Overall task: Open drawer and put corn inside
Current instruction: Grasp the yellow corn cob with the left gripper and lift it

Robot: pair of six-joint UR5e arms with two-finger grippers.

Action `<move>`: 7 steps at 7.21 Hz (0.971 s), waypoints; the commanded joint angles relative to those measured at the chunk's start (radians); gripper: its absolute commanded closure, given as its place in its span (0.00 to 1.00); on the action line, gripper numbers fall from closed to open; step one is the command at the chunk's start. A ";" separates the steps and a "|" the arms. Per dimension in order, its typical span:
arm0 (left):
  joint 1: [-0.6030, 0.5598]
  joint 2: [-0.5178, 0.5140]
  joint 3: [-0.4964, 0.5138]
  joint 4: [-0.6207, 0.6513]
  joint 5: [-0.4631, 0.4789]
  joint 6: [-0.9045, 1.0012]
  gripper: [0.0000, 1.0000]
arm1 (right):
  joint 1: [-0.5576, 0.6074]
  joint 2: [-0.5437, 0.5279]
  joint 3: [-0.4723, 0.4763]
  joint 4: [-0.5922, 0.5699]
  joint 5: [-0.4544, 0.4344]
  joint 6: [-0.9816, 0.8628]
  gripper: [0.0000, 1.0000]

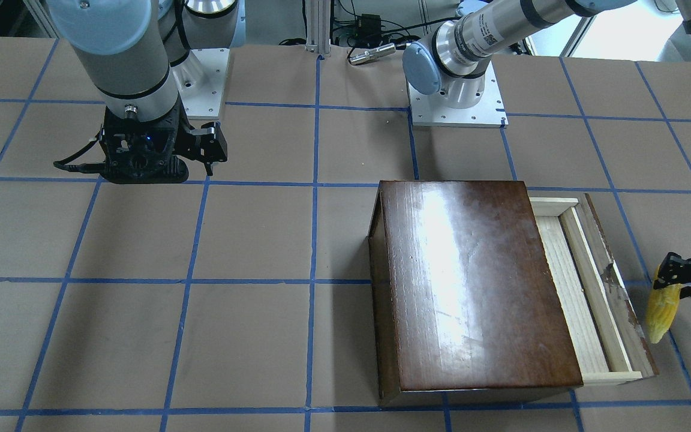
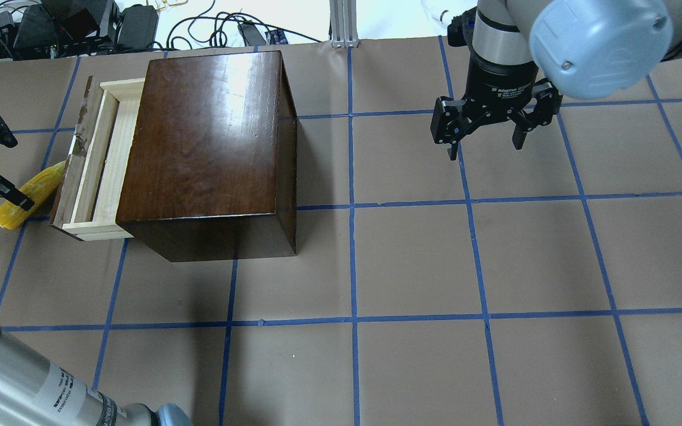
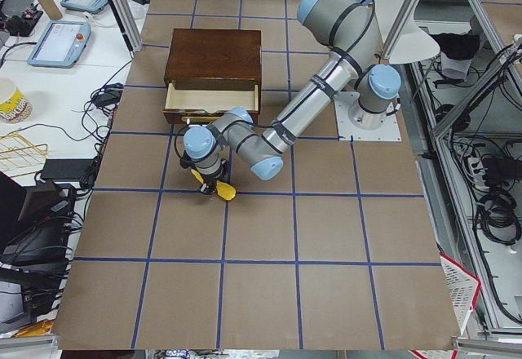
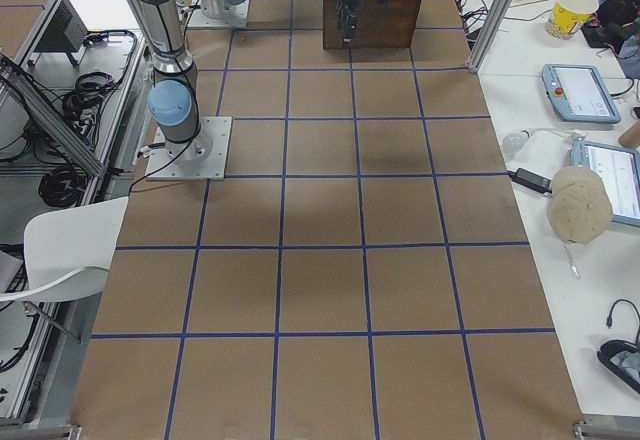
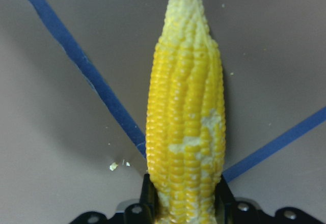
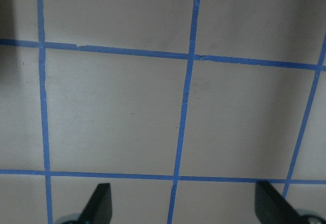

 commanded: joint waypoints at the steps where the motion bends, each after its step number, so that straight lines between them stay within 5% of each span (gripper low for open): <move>1: -0.017 0.040 0.042 -0.050 -0.004 -0.124 1.00 | 0.000 0.000 0.000 0.000 0.000 0.000 0.00; 7: -0.150 0.207 0.197 -0.389 -0.061 -0.523 1.00 | 0.000 0.000 0.000 0.000 0.000 0.000 0.00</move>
